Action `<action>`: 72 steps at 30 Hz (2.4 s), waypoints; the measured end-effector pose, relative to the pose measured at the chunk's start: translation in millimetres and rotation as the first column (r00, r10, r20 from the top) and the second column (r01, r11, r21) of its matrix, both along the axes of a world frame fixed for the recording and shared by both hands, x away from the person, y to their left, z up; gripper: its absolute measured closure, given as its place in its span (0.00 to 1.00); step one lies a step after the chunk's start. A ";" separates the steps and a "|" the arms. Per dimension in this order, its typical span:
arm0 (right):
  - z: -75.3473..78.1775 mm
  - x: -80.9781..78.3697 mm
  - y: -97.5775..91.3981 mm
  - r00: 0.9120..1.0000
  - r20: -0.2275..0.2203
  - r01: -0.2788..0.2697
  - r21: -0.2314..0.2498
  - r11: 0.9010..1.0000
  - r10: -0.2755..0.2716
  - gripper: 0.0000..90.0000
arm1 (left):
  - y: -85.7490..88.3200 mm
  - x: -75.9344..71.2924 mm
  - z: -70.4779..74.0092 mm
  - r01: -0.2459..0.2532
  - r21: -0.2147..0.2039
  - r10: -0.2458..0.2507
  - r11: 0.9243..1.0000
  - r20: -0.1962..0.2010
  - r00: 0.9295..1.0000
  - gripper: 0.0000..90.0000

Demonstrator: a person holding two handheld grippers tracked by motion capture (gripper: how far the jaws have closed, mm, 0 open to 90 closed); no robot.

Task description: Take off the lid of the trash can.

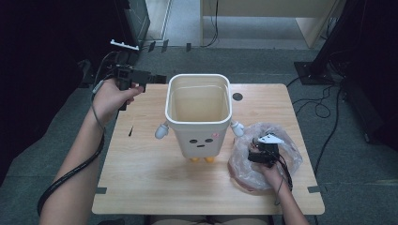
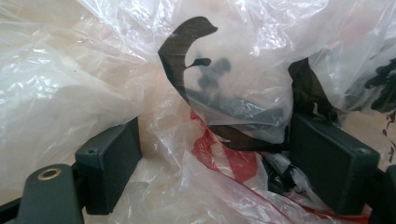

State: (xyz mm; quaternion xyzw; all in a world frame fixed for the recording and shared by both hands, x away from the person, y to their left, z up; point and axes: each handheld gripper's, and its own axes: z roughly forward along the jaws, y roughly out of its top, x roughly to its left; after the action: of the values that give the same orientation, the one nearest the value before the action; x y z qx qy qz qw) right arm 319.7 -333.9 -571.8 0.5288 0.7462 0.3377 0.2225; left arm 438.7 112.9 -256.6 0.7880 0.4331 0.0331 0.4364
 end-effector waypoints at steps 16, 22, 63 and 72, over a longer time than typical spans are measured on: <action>0.0 0.0 0.0 1.000 0.000 0.000 0.000 1.000 0.000 0.19 | -18.2 -1.7 4.8 0.070 -0.005 -0.070 0.998 0.017 0.997 0.18; 0.0 0.0 0.0 1.000 0.000 0.000 0.000 1.000 0.000 0.19 | -26.8 0.9 0.8 0.087 0.003 -0.087 0.996 0.000 0.996 0.18; 0.0 0.1 0.1 1.000 0.000 0.001 0.000 1.000 -0.001 0.19 | -52.1 8.9 -9.6 0.077 0.080 -0.072 0.994 -0.056 0.996 0.64; 0.0 0.2 0.2 1.000 0.000 0.000 0.000 1.000 0.000 0.19 | -53.9 7.9 -4.9 0.066 0.069 -0.060 0.995 -0.081 0.995 0.79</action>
State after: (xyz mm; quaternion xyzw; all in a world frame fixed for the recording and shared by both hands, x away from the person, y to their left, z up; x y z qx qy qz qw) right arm 319.9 -333.7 -571.8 0.5289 0.7461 0.3377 0.2227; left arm 446.6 59.0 -261.5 0.8170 0.4233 0.0036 0.3916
